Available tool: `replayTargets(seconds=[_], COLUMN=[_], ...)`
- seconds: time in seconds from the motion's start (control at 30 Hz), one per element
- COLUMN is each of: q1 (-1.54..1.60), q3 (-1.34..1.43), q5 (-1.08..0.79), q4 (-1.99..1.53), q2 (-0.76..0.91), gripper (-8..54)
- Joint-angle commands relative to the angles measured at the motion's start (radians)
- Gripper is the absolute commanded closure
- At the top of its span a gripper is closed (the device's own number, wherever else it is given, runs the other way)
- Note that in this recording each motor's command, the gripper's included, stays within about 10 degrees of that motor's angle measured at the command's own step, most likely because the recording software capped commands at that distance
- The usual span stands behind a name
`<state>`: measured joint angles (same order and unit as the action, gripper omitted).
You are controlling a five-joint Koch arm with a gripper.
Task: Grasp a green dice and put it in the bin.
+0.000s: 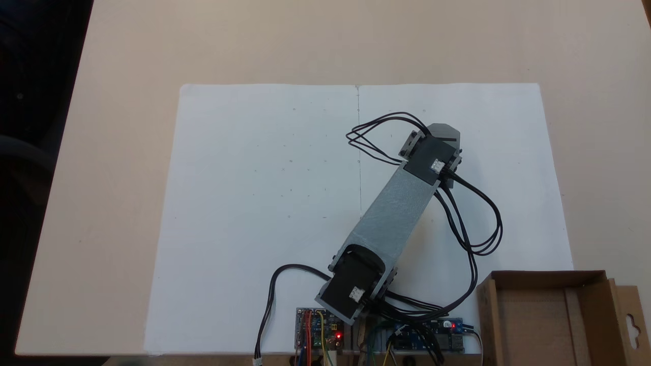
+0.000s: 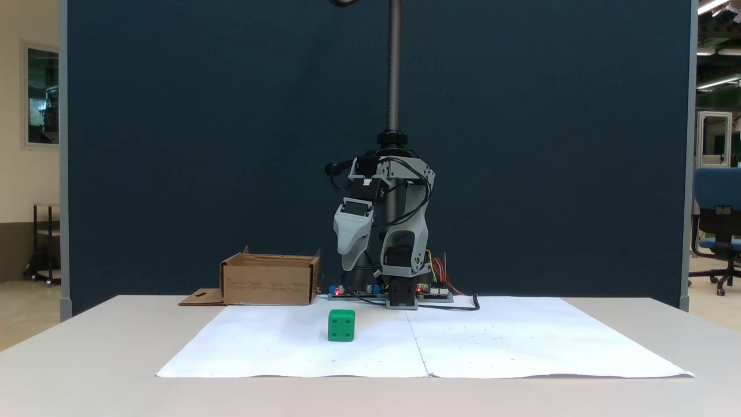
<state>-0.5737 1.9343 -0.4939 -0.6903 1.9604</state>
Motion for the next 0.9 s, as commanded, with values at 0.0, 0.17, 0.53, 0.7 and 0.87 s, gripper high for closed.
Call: replayTargets(seconds=[0.0,0.17,0.53,0.7,0.87], q1=[-0.005,-0.005,0.017,0.026,0.038], q3=[-0.084,-0.138,-0.169,-0.241,-0.298], q5=[-0.083,-0.109,-0.12,-0.117,-0.101], q4=[0.052,0.049,0.046,-0.04,-0.138], q2=[0.008,-0.049,-0.199,-0.259,-0.302], gripper=[1.5,1.6,2.6,3.2,3.1])
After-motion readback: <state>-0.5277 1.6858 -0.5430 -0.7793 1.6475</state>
